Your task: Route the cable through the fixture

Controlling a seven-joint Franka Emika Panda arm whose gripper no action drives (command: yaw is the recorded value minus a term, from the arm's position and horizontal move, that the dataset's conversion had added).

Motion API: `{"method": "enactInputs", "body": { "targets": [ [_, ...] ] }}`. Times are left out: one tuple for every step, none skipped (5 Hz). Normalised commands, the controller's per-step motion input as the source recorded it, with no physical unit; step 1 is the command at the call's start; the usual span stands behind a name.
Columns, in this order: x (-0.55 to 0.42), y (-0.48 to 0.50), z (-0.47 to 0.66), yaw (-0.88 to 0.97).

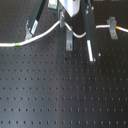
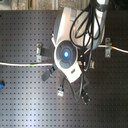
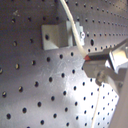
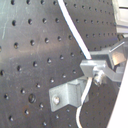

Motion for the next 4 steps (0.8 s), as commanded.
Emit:
{"method": "enactInputs", "body": {
  "targets": [
    [-0.061, 0.091, 0.19, -0.15],
    [-0.05, -0.034, 0.13, -0.03],
    [-0.144, -0.089, 0.17, -0.07],
    [-0.244, -0.056, 0.21, 0.0]
  ]
}}
